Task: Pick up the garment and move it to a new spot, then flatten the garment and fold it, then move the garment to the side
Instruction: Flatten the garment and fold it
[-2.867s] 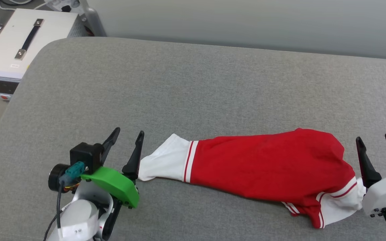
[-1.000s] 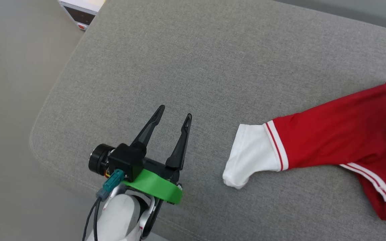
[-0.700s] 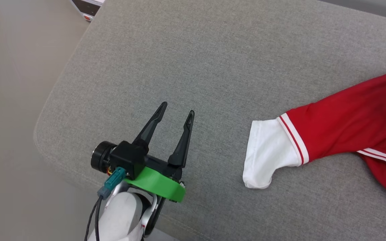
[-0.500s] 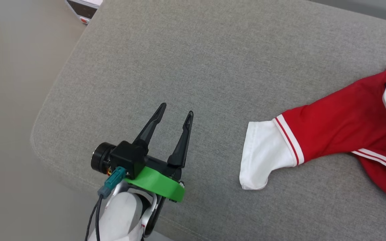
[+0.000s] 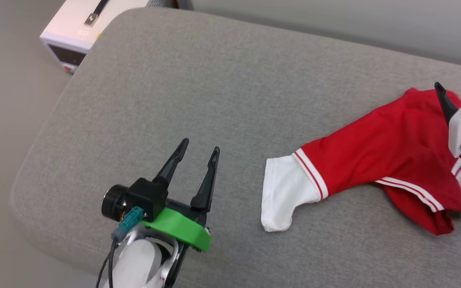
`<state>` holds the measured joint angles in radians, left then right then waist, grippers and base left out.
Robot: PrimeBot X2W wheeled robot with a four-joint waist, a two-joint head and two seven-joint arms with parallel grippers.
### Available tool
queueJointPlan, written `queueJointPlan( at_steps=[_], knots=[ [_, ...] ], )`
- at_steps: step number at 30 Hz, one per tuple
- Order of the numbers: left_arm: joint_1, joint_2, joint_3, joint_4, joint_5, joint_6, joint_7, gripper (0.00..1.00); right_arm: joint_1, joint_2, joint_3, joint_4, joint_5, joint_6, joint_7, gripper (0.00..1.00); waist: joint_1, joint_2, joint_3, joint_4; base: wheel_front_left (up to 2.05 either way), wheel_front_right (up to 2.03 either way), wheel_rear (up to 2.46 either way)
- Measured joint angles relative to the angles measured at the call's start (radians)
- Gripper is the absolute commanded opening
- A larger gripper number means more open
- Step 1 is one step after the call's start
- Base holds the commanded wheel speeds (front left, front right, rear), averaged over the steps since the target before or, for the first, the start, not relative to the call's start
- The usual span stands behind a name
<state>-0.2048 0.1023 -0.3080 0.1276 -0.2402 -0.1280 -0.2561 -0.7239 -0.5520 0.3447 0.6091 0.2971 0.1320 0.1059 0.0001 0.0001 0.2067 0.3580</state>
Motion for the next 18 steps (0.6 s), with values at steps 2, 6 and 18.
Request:
queueJointPlan(
  at_steps=[2,6,18],
  knots=[
    [0.015,0.003,0.002,0.009,-0.008,0.000,0.000,1.00,0.045,0.019,-0.067,-0.028,0.013,0.000,-0.062,1.00,-0.0001,0.0000,-0.023,-0.021,0.00,0.00,0.00],
    [0.040,0.014,0.012,0.016,-0.025,0.000,0.000,1.00,0.150,0.064,-0.168,-0.116,0.020,0.000,-0.139,1.00,-0.0001,0.0000,-0.058,-0.068,0.00,0.00,0.00],
    [0.100,0.013,0.068,0.000,-0.058,0.000,0.000,1.00,0.552,0.266,-0.416,-0.516,-0.060,0.000,-0.237,1.00,-0.0001,0.0000,-0.131,-0.201,0.00,0.00,0.00]
  ],
)
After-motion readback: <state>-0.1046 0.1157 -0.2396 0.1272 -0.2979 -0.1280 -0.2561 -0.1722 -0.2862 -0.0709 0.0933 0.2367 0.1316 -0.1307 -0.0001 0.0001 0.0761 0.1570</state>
